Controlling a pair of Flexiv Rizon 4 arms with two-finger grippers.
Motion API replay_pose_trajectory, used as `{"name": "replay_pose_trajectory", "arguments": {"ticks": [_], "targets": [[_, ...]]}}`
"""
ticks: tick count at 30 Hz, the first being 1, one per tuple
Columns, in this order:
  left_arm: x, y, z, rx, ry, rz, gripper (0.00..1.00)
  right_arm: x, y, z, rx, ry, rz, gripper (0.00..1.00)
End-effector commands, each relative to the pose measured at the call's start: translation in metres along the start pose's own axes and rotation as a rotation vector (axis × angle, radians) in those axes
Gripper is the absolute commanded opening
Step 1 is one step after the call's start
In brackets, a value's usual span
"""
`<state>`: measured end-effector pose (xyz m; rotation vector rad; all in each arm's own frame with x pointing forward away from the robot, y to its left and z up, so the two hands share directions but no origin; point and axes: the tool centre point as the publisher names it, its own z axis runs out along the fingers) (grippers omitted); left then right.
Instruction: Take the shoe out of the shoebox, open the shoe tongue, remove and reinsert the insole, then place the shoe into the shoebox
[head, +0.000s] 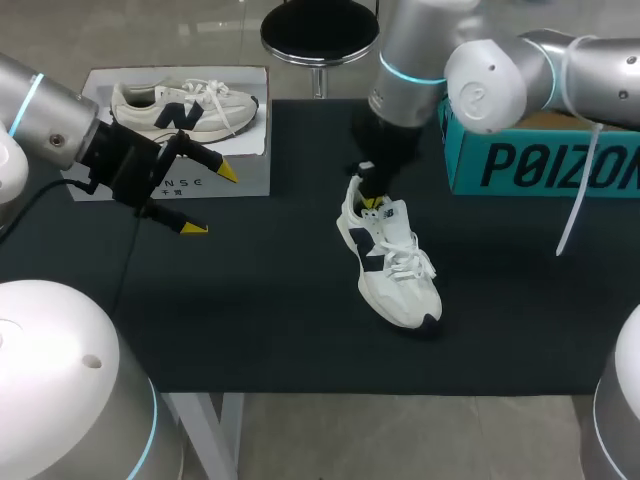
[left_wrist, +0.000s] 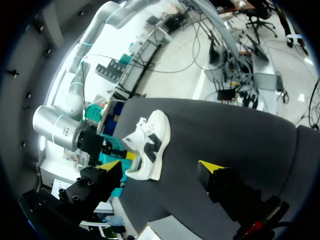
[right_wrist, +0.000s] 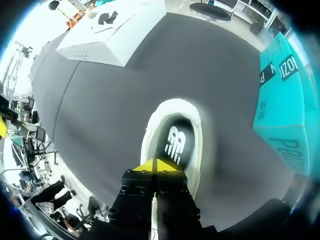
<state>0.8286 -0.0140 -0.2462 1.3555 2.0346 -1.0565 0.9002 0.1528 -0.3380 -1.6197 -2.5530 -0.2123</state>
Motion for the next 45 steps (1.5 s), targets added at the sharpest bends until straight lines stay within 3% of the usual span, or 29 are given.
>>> {"name": "replay_pose_trajectory", "arguments": {"ticks": [1, 19, 24, 29, 40, 45], "targets": [[0.0, 0.0, 0.0, -0.002, 0.004, 0.0, 1.0, -0.003, 0.004, 0.014, 0.021, -0.015, 0.001, 0.0], [0.0, 0.0, 0.0, -0.002, 0.004, 0.0, 1.0, -0.001, 0.002, 0.084, -0.007, 0.014, 0.015, 0.0], [0.0, 0.0, 0.0, -0.002, 0.004, 0.0, 1.0, -0.003, 0.003, 0.094, -0.01, 0.023, 0.014, 0.0], [0.0, 0.0, 0.0, -0.002, 0.004, 0.0, 1.0, -0.007, 0.006, 0.085, -0.015, 0.018, 0.011, 0.0], [0.0, 0.0, 0.0, -0.002, 0.004, 0.0, 1.0, -0.021, 0.015, 0.029, -0.055, -0.07, -0.018, 0.0], [0.0, 0.0, 0.0, -0.002, 0.004, 0.0, 1.0, -0.027, 0.016, 0.027, -0.041, -0.087, -0.029, 0.0]]}}
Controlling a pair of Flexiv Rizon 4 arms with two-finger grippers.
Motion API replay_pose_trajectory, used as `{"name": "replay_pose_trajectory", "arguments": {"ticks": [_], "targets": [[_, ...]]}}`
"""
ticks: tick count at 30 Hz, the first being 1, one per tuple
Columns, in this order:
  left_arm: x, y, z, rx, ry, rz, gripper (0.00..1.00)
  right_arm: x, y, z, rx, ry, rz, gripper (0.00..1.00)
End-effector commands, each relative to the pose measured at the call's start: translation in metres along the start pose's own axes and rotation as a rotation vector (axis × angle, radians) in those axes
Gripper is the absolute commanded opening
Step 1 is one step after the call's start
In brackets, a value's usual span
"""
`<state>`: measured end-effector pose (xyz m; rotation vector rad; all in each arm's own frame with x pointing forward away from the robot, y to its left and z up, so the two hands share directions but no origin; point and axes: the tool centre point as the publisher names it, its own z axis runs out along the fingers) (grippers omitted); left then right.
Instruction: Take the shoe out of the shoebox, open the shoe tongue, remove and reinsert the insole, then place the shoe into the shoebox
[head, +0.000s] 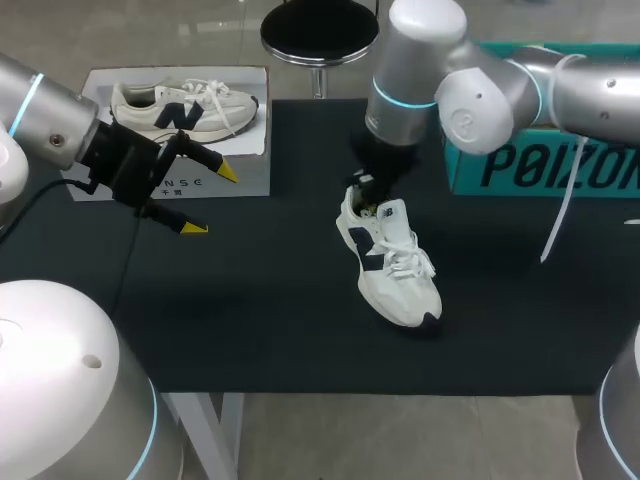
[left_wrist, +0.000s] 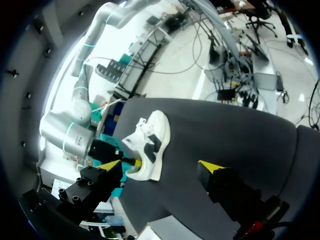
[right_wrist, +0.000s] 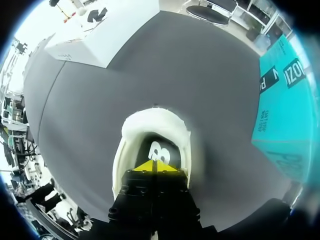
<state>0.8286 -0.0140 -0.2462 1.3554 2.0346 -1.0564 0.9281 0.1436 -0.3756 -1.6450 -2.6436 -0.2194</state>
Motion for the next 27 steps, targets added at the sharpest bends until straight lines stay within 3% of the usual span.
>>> {"name": "replay_pose_trajectory", "arguments": {"ticks": [1, 15, 27], "targets": [[0.0, 0.0, 0.0, -0.002, 0.004, 0.0, 1.0, -0.002, -0.003, -0.008, 0.01, -0.012, -0.01, 0.0], [0.0, 0.0, 0.0, -0.002, 0.004, 0.0, 1.0, 0.009, -0.019, 0.033, 0.072, 0.034, -0.011, 0.0], [0.0, 0.0, 0.0, -0.002, 0.004, 0.0, 1.0, 0.002, -0.023, -0.005, 0.053, -0.008, -0.023, 0.0]]}}
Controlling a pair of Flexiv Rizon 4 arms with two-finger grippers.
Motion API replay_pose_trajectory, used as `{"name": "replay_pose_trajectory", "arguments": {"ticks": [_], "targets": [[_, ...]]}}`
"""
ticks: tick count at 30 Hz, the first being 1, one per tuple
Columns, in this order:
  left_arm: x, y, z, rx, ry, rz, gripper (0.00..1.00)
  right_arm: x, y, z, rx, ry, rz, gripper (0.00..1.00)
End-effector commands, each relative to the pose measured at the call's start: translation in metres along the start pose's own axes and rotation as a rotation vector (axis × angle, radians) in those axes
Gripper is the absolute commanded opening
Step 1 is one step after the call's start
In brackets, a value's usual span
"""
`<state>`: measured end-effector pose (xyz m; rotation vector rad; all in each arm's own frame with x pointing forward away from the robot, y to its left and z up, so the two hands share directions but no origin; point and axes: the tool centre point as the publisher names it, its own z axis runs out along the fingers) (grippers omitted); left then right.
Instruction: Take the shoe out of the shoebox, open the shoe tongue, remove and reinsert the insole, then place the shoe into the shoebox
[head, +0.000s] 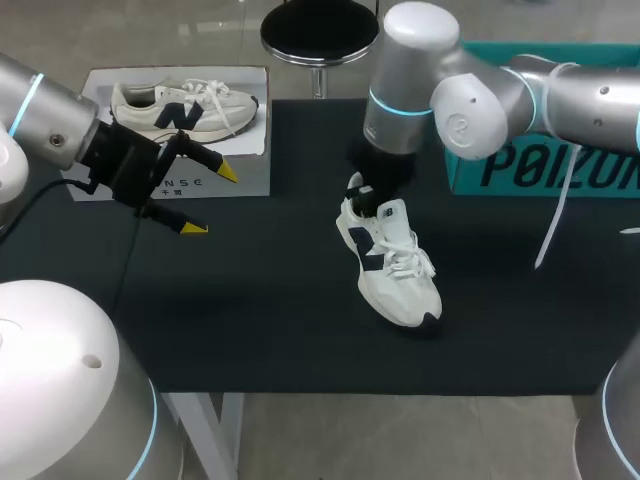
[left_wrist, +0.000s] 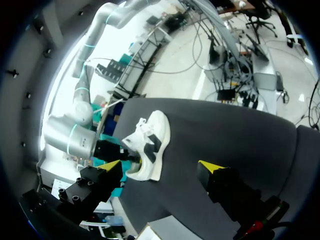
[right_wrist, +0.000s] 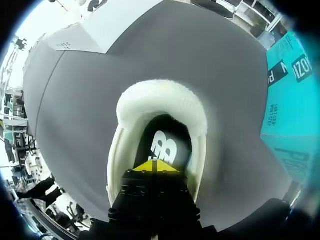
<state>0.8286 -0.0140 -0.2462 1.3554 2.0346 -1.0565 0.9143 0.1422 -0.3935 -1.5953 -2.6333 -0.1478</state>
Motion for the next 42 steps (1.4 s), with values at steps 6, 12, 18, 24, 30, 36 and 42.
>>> {"name": "replay_pose_trajectory", "arguments": {"ticks": [6, 12, 18, 24, 30, 36, 42], "targets": [[0.0, 0.0, 0.0, -0.002, 0.004, 0.0, 1.0, -0.004, -0.02, -0.031, 0.005, -0.038, -0.006, 0.0], [0.0, 0.0, 0.0, -0.002, 0.004, 0.0, 1.0, -0.004, -0.033, -0.028, 0.03, -0.036, -0.005, 0.0], [0.0, 0.0, 0.0, -0.002, 0.004, 0.0, 1.0, 0.001, -0.036, -0.027, 0.048, -0.025, -0.007, 0.89], [0.0, 0.0, 0.0, -0.002, 0.004, 0.0, 1.0, 0.003, -0.036, -0.023, 0.051, -0.018, -0.014, 1.0], [0.0, 0.0, 0.0, -0.002, 0.004, 0.0, 1.0, 0.005, -0.037, -0.022, 0.055, -0.017, -0.02, 1.0], [0.0, 0.0, 0.0, -0.002, 0.004, 0.0, 1.0, 0.004, -0.039, -0.022, 0.059, -0.019, -0.022, 1.0], [0.0, 0.0, 0.0, -0.002, 0.004, 0.0, 1.0, 0.004, -0.037, -0.024, 0.052, -0.027, -0.029, 1.0]]}}
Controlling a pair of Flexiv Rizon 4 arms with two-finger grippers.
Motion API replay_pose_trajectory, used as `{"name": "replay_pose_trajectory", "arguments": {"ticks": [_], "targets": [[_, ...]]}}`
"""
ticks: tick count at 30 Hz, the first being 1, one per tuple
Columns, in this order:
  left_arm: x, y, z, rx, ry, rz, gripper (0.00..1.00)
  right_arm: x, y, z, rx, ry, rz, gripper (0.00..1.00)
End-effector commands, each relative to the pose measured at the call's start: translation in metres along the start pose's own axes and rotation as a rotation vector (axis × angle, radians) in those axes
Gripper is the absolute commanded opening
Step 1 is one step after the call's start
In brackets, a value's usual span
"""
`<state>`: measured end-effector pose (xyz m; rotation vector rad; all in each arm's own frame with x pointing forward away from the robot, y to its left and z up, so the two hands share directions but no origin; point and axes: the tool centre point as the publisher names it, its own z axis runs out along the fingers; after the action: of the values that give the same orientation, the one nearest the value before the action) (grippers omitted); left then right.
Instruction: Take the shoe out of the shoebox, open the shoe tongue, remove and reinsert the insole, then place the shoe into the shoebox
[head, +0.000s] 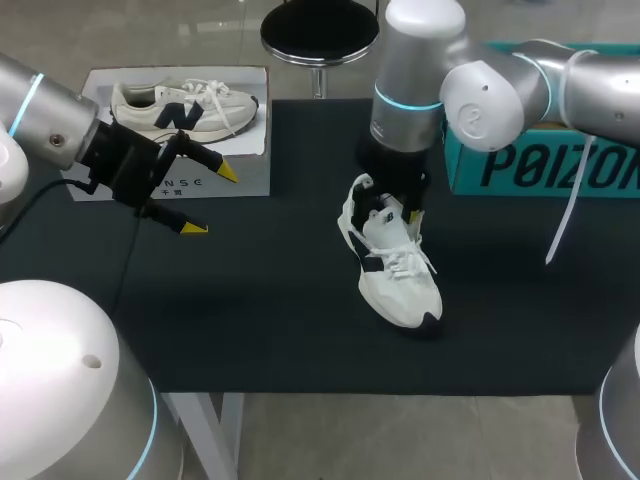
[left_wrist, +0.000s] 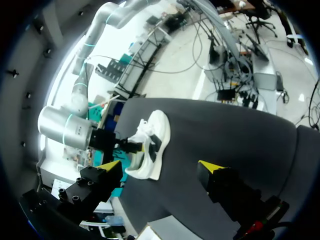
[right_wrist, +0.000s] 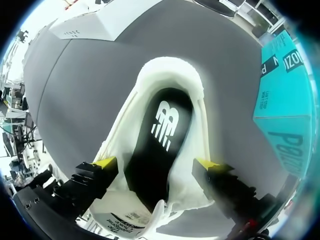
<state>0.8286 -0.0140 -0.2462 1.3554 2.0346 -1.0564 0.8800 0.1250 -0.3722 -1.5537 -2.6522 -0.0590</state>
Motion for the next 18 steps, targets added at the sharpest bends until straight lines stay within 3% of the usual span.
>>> {"name": "replay_pose_trajectory", "arguments": {"ticks": [1, 18], "targets": [[0.0, 0.0, 0.0, -0.002, 0.004, 0.0, 1.0, 0.0, 0.0, -0.002, -0.007, -0.009, 0.0, 1.0], [0.0, 0.0, 0.0, -0.002, 0.004, 0.0, 1.0, -0.012, 0.003, -0.009, -0.03, -0.033, 0.02, 1.0]]}}
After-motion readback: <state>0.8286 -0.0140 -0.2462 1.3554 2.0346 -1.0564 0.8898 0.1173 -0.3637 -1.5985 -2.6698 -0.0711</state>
